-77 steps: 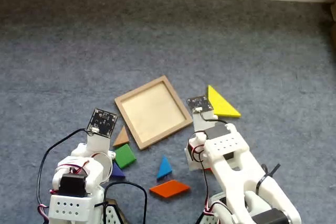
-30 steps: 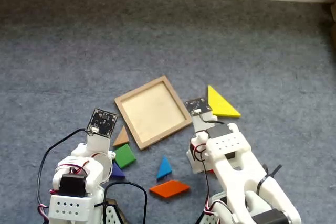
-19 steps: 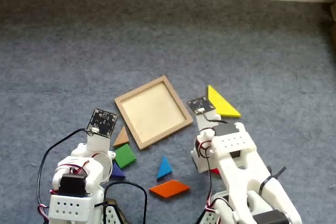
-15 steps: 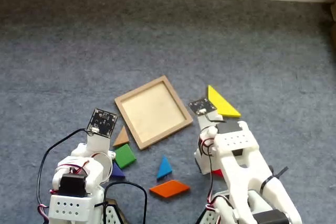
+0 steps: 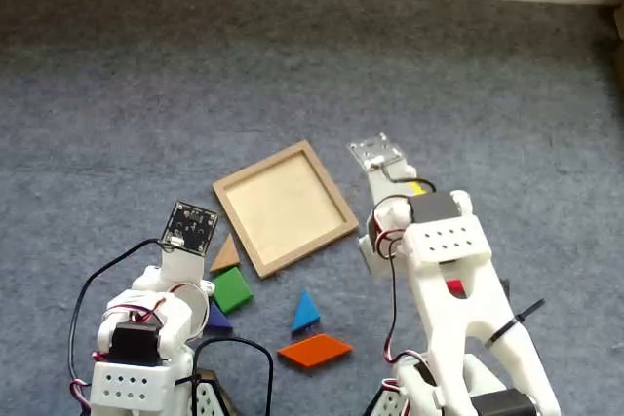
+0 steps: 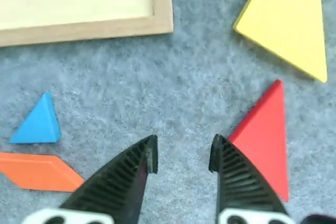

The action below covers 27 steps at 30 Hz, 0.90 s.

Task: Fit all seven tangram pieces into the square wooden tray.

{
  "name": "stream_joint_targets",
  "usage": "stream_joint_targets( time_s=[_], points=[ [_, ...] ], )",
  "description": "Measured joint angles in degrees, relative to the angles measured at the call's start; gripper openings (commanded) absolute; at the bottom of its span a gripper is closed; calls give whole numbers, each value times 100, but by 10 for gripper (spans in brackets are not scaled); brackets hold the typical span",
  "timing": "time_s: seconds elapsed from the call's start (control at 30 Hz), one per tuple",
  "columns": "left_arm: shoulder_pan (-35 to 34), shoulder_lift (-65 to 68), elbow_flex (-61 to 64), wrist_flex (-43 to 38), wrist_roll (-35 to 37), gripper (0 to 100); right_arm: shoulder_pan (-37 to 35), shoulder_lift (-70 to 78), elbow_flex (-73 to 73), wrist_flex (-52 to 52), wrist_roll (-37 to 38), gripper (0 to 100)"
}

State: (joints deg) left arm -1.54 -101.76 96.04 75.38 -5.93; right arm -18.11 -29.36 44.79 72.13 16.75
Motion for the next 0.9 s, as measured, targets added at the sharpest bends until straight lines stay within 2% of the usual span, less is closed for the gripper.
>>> stream_joint_targets(
  time_s=[0.17, 0.3, 0.5, 0.7, 0.9],
  points=[
    [0, 0, 0, 0, 0, 5, 0, 0, -88, 0, 0, 202],
    [0, 0, 0, 0, 0, 5, 334, 0, -88, 0, 88, 252],
    [0, 0, 0, 0, 0, 5, 1134, 0, -62, 70, 1653, 255],
    [0, 0, 0, 0, 0, 5, 1626, 0, 466, 105, 2523, 259],
    [0, 0, 0, 0, 0, 5, 1916, 0, 756, 105, 3367, 394]
  ],
)
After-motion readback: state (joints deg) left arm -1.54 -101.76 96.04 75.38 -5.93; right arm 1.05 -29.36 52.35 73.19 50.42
